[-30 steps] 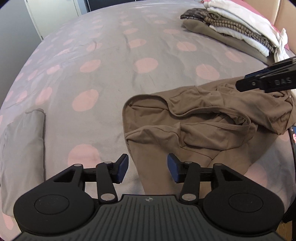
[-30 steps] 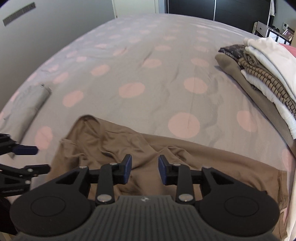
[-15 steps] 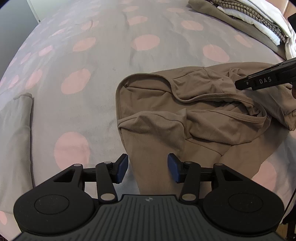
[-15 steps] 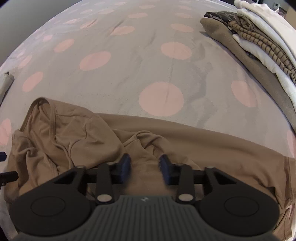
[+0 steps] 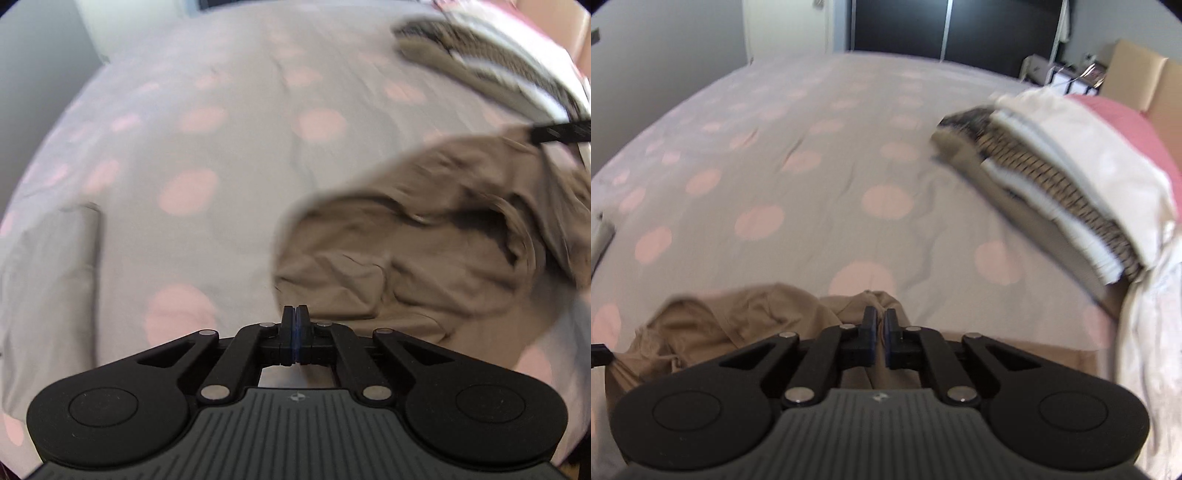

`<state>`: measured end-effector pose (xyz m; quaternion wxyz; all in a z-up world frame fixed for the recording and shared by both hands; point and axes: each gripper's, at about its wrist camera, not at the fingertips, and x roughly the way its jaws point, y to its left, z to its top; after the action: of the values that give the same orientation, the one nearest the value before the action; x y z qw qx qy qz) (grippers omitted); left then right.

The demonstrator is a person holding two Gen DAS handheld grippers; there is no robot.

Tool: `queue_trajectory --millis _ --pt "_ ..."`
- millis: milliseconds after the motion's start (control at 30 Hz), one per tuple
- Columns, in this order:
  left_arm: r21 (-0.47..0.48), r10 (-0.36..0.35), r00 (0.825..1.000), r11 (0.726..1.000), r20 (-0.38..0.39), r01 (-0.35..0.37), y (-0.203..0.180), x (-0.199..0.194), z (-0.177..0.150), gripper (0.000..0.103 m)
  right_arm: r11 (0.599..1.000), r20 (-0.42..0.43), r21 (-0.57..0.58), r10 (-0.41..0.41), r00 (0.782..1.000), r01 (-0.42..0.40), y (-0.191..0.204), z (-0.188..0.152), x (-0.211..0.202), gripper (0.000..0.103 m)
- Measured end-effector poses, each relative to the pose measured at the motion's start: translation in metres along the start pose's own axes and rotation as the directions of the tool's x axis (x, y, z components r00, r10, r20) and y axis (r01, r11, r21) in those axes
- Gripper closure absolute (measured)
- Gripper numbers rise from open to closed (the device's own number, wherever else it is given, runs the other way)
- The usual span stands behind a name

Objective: Fold clothes

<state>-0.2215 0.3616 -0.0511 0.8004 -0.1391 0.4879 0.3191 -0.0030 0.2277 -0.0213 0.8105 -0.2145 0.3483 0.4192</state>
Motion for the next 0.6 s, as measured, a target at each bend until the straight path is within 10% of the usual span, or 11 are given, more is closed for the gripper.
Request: queue_trajectory --millis 333,600 --pt "-0.065 0.119 0.973 0.992 0.2 -0.108 0.024 -0.064 0.014 0.103 0.993 0.228 0.091 -0.089 0.97 0.07 -0.037 0.02 -0.108 0.099" --pt "-0.084 0.069 0.966 0.995 0.251 -0.049 0.046 -0.116 0.041 0.103 0.994 0.309 0.032 -0.106 0.945 0.101 -0.036 0.044 -0.176 0.099"
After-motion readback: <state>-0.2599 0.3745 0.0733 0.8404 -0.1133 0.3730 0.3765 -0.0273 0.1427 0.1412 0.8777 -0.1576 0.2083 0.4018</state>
